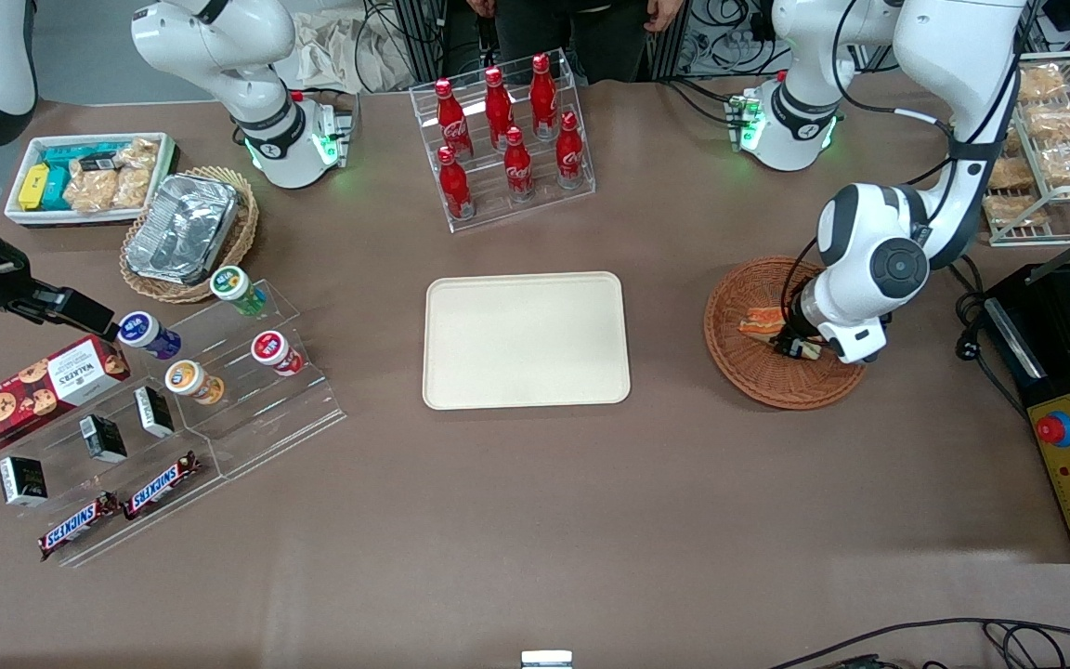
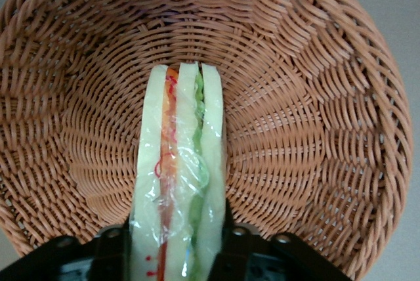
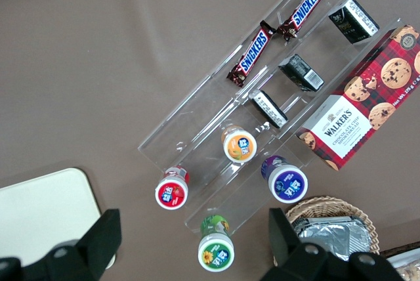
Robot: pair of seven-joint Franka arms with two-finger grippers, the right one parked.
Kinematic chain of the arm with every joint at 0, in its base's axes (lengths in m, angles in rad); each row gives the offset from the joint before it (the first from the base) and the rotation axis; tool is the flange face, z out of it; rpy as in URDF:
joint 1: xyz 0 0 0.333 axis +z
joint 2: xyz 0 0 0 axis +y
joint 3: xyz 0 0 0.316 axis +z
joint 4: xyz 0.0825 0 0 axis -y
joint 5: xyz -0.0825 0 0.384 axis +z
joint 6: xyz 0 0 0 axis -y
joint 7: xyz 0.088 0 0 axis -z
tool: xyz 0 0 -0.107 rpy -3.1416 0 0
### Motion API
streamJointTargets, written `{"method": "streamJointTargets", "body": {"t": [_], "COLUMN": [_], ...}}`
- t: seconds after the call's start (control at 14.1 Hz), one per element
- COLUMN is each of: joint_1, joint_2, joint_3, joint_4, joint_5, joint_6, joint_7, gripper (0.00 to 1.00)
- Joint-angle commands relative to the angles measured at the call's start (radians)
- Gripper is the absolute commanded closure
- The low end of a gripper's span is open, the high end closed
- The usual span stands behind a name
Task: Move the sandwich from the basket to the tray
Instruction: 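Lift the sandwich and carry it over the cream tray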
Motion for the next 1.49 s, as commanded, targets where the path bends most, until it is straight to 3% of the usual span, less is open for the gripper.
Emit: {"method": "streamJointTargets", "body": {"t": [0.0, 0.21, 0.5, 0.71, 0.85, 1.14, 1.42], "joint_1": [0.006, 0.001, -0.010, -0.019, -0.026, -0.037, -0.152], "joint_2": [-0.053, -0.120, -0.139, -0.151, -0.178, -0.172, -0.128], "joint_3": [-0.004, -0.010, -0.039, -0.085, -0.131, -0.251, -0.272], "joint_4": [-0.030, 0.017, 0.224, 0.333, 0.342, 0.352, 0.353], "joint_5": [0.013, 0.010, 0.013, 0.018, 0.044, 0.114, 0.142], "joint_6": [0.006, -0.058, -0.305, -0.377, -0.376, -0.375, -0.345], "joint_7": [0.039, 0.082, 0.155, 0.272, 0.437, 0.554, 0.618], "gripper": [1.00, 1.00, 1.00, 1.00, 1.00, 1.00, 1.00]}}
